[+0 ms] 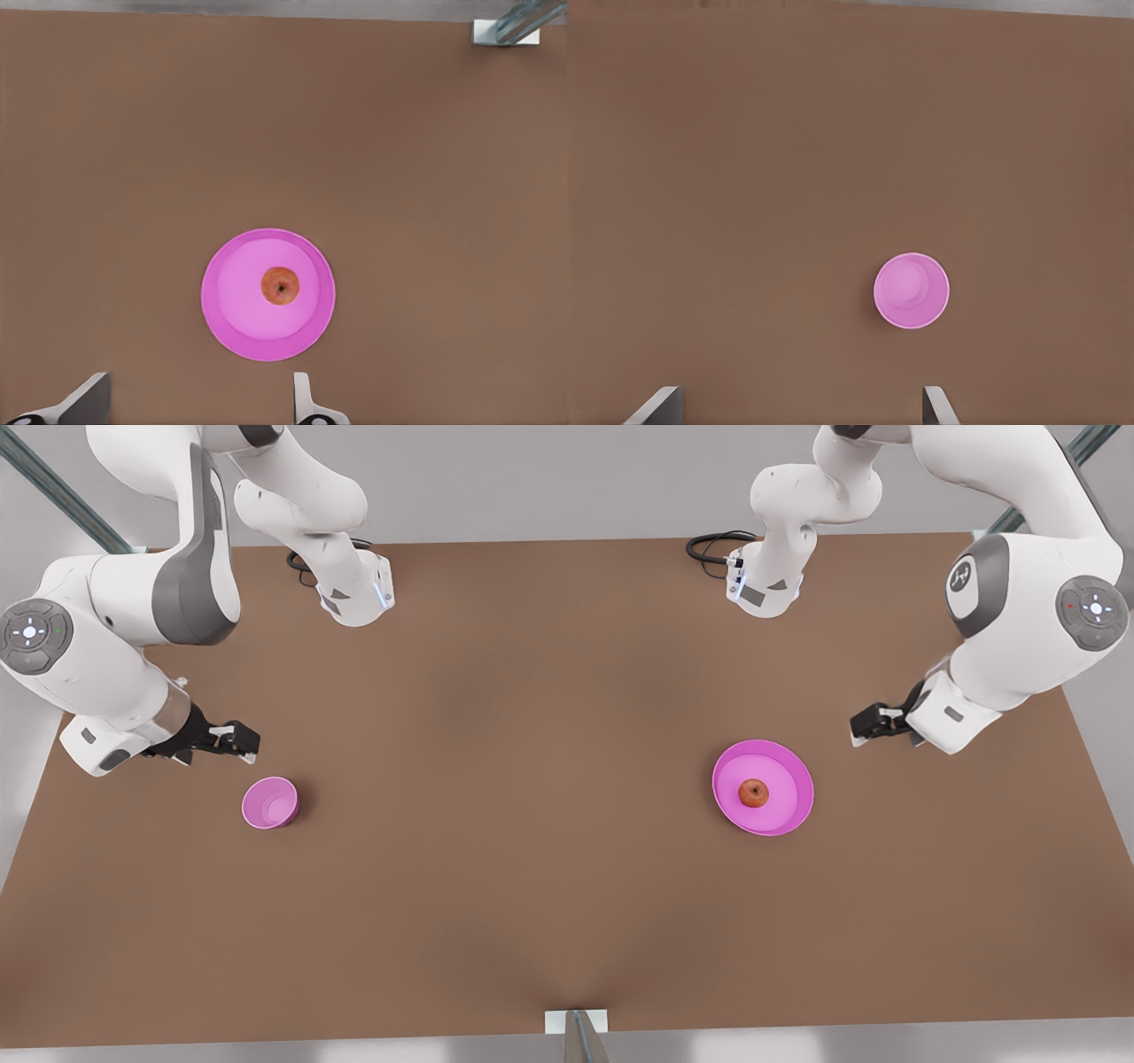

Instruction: Use the left arm to pick up the apple from the plate, transfer it to the gripper of the right arm, and then use the right arm to place it into the bowl

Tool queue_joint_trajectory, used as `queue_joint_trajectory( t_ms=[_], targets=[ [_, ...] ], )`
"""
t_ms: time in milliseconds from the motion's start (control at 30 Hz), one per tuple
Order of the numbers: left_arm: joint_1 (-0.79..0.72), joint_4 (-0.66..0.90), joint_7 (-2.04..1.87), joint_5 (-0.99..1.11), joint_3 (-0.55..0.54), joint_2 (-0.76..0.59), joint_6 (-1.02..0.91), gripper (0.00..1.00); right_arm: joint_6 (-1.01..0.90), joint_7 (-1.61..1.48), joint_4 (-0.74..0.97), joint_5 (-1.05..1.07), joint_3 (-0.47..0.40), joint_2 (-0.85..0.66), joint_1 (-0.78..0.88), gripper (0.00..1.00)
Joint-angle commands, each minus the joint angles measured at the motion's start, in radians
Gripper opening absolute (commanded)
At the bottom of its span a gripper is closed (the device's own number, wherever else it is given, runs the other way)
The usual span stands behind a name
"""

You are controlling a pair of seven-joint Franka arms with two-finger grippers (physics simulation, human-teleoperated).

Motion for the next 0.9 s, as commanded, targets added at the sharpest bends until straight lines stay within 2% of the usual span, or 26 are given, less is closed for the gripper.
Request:
queue_joint_trajectory(
  t_ms=[0, 167, 267, 400, 567, 867],
  targets=[
    [-0.002, 0.000, 0.006, 0.005, 0.000, 0.006, 0.034, 1.00, 0.008, 0.022, 0.000, 0.000, 0.000, -0.001, 0.000, 1.00],
    [-0.093, -0.003, 0.044, -0.006, -0.008, 0.155, 0.123, 1.00, 0.006, 0.022, 0.000, 0.000, 0.000, -0.001, 0.002, 1.00],
    [-0.157, -0.013, 0.043, -0.012, -0.011, 0.253, 0.270, 1.00, 0.008, 0.020, 0.000, 0.000, 0.000, -0.001, 0.000, 1.00],
    [-0.172, -0.349, 0.063, -0.072, -0.011, 0.173, 0.627, 1.00, 0.006, 0.020, 0.001, 0.000, 0.000, -0.001, 0.000, 1.00],
    [-0.176, -0.621, 0.107, -0.073, -0.011, 0.153, 0.968, 1.00, 0.008, 0.020, 0.000, 0.000, 0.000, -0.001, 0.000, 1.00],
    [-0.149, -0.771, 0.166, -0.073, -0.001, 0.158, 1.100, 1.00, 0.006, 0.020, 0.000, 0.000, 0.000, -0.001, 0.000, 1.00]
  ],
)
